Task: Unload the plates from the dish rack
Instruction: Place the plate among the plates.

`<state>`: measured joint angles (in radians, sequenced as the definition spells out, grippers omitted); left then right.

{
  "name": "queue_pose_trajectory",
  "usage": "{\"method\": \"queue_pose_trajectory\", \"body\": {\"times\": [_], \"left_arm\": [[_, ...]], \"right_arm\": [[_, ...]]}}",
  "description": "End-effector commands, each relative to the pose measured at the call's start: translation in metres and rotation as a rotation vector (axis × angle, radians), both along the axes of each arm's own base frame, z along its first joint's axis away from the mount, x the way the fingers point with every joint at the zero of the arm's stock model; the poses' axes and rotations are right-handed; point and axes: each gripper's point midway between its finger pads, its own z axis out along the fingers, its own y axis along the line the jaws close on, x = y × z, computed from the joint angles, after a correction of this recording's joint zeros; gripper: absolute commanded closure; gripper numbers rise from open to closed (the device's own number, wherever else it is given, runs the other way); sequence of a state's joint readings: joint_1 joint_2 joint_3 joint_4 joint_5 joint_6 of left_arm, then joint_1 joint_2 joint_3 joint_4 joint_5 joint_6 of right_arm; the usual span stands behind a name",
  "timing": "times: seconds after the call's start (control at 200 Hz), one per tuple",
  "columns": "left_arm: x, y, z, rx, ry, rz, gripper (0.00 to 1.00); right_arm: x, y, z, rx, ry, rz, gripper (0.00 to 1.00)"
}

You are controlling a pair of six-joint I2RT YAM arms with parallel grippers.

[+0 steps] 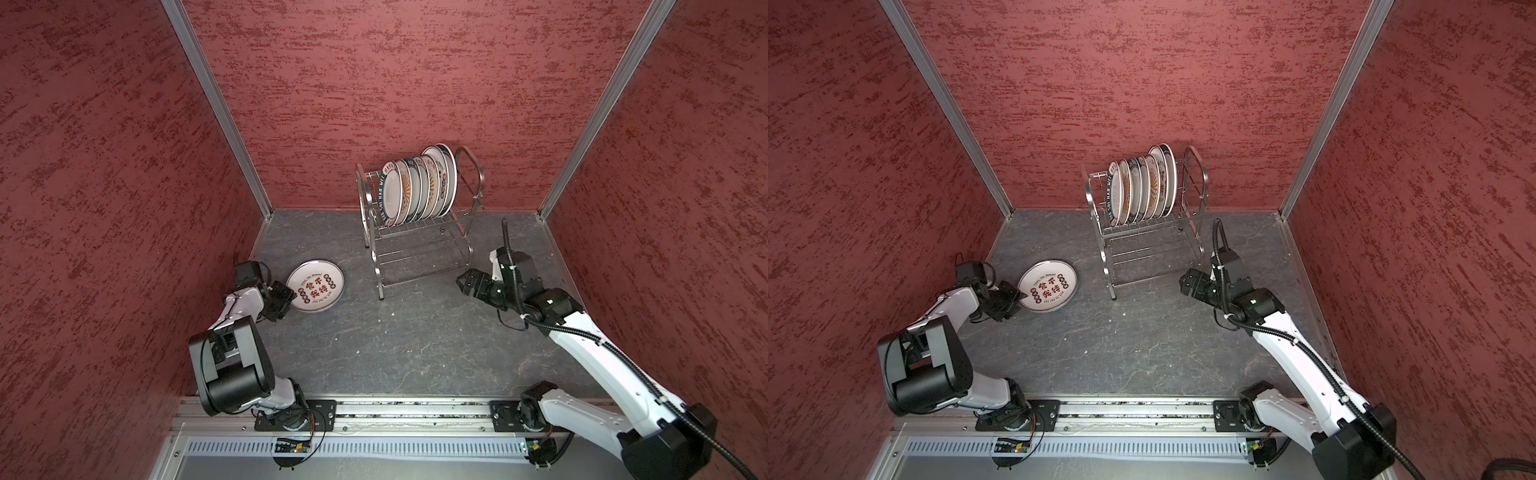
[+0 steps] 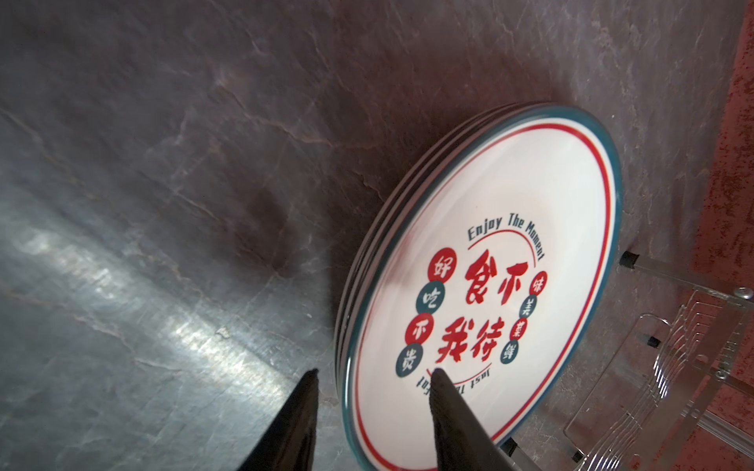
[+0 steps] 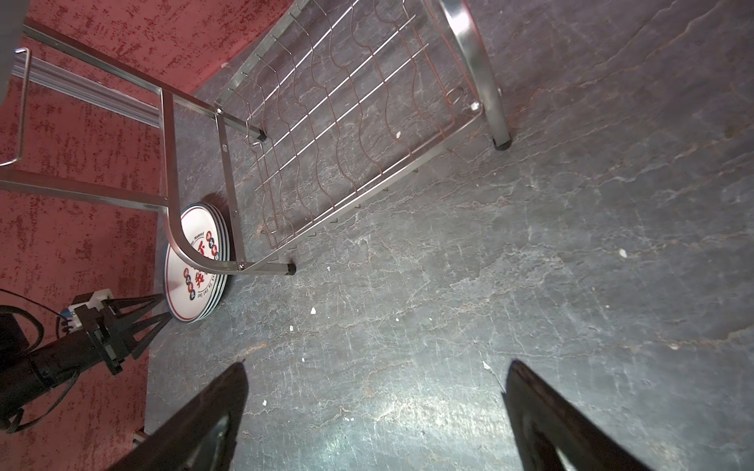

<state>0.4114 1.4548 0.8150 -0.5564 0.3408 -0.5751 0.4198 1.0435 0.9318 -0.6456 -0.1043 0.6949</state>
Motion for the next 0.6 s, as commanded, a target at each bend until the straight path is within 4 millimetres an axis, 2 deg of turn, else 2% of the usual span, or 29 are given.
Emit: {"method": "queue_pose_trajectory", "body": {"times": [0.0,0.25,0.296,0.346,0.436,0.541,0.596], "left_arm": [[0.004,0.003,0.004,0.032,0.008,-0.006,0.53],[0.004,0.003,0.004,0.047,0.024,-0.01,0.5],[0.002,0.005,0.005,0.059,0.032,-0.005,0.46],[-0.002,0.007,0.007,0.077,0.04,0.001,0.38],[-0.008,0.009,0.015,0.095,0.022,0.005,0.34],[-0.012,0.011,0.025,0.099,-0.003,0.009,0.31],[-0.015,0.012,0.031,0.103,-0.016,0.013,0.23]], "right_arm": [[0.002,-0.001,0.002,0.009,-0.024,0.001,0.01],[0.0,-0.002,0.001,0.011,-0.023,0.003,0.01],[0.0,-0.002,0.0,0.006,-0.021,0.001,0.01],[0.001,-0.004,-0.001,-0.004,-0.018,-0.007,0.01],[0.003,-0.01,0.001,-0.028,-0.026,-0.026,0.01],[0.007,-0.019,0.01,-0.076,-0.052,-0.044,0.01],[0.009,-0.024,0.018,-0.106,-0.072,-0.053,0.01]]}}
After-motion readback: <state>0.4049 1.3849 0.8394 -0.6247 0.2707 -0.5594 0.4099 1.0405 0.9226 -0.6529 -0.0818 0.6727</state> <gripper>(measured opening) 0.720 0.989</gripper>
